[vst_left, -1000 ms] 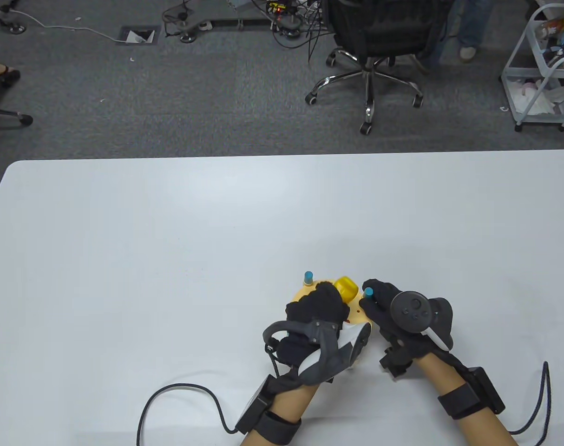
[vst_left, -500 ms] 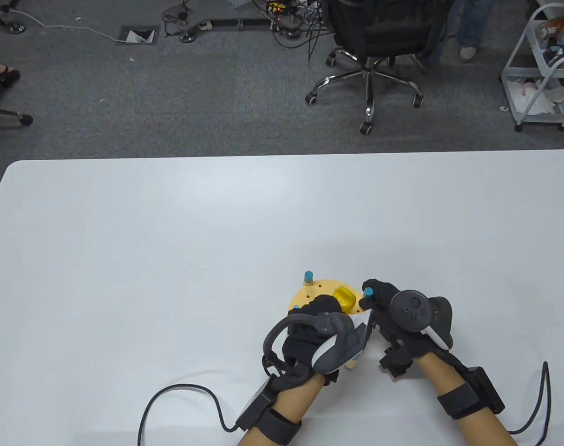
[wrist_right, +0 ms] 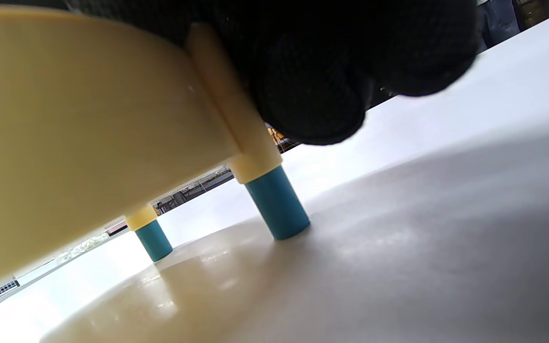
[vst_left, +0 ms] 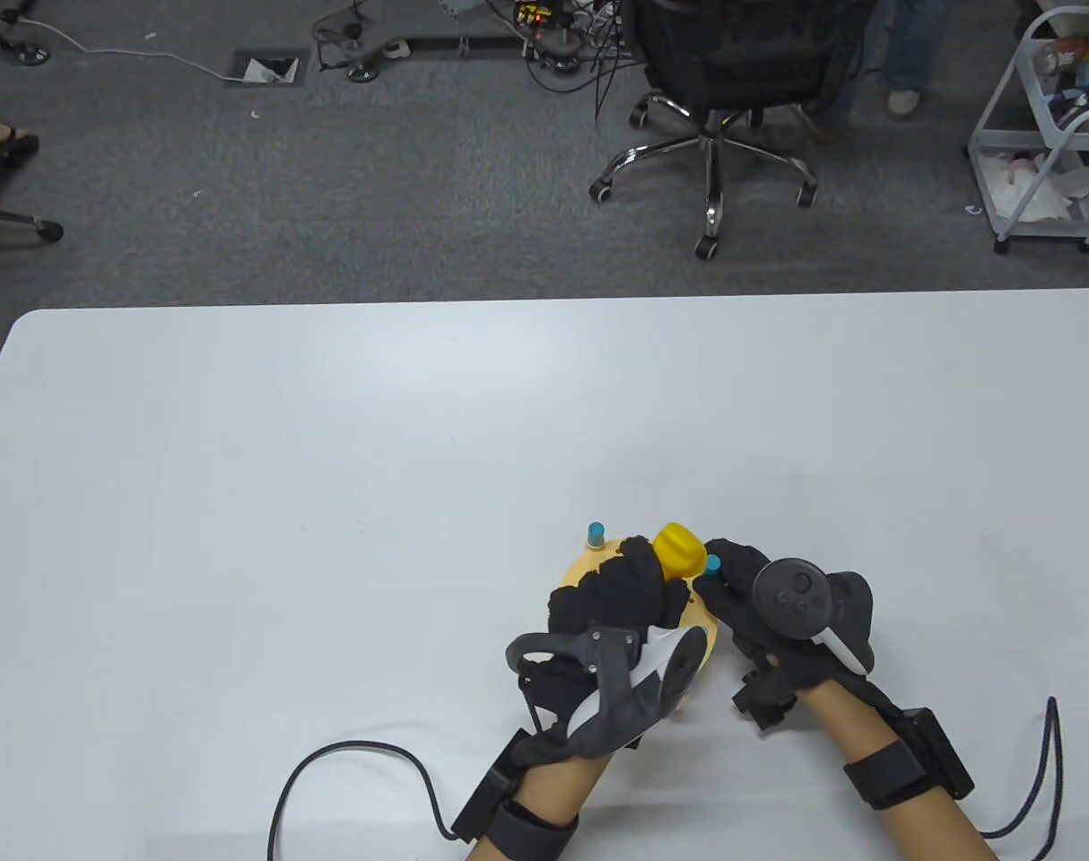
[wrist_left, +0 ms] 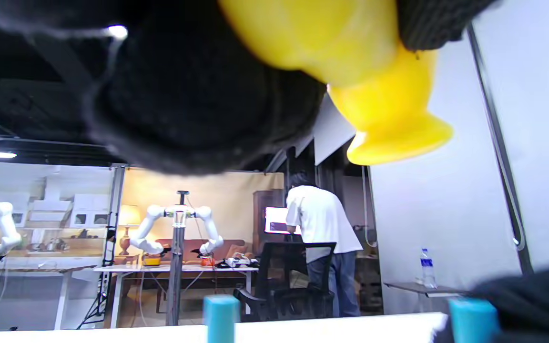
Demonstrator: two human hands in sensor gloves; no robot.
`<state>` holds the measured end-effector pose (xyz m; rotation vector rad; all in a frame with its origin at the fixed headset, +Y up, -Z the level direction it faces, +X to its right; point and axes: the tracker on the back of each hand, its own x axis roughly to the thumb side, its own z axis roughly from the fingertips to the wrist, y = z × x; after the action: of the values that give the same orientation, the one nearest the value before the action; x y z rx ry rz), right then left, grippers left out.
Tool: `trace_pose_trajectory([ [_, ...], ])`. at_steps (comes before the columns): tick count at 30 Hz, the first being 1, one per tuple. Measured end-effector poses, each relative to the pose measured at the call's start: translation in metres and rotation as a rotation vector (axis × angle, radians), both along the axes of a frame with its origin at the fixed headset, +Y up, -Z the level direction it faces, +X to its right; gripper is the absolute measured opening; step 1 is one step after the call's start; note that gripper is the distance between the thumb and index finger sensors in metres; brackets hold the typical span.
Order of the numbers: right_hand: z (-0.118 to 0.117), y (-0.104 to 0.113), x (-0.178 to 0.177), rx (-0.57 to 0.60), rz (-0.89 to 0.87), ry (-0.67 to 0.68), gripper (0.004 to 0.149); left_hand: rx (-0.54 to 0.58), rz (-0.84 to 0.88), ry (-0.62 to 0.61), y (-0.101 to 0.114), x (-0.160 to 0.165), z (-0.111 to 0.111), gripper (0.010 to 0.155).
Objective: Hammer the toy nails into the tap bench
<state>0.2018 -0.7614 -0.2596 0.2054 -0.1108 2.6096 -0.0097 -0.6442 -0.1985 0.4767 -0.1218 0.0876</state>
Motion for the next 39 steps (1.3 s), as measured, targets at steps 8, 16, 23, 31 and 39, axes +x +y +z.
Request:
trace_pose_trajectory([
  [8,0.001,-0.002,0.010,0.011,-0.055,-0.011,0.063,-0.465,0.407,0.243,-0.074,-0.132,-0.048,0.064],
  [16,0.000,-0.005,0.028,-0.023,-0.152,-0.008,0.063,-0.393,0.525,0.103,-0.070,-0.134,-0.043,0.064],
  [23,0.002,-0.005,0.018,-0.009,-0.094,0.026,0.060,-0.011,-0.039,-0.120,-0.015,-0.009,-0.010,0.063],
  [31,0.001,-0.006,0.017,-0.052,-0.100,0.028,0.060,-0.210,-0.418,-0.045,-0.035,0.050,-0.019,0.063],
  [39,0.001,-0.005,0.020,-0.034,-0.096,0.020,0.063,-0.222,0.168,0.110,-0.016,-0.065,-0.022,0.064],
])
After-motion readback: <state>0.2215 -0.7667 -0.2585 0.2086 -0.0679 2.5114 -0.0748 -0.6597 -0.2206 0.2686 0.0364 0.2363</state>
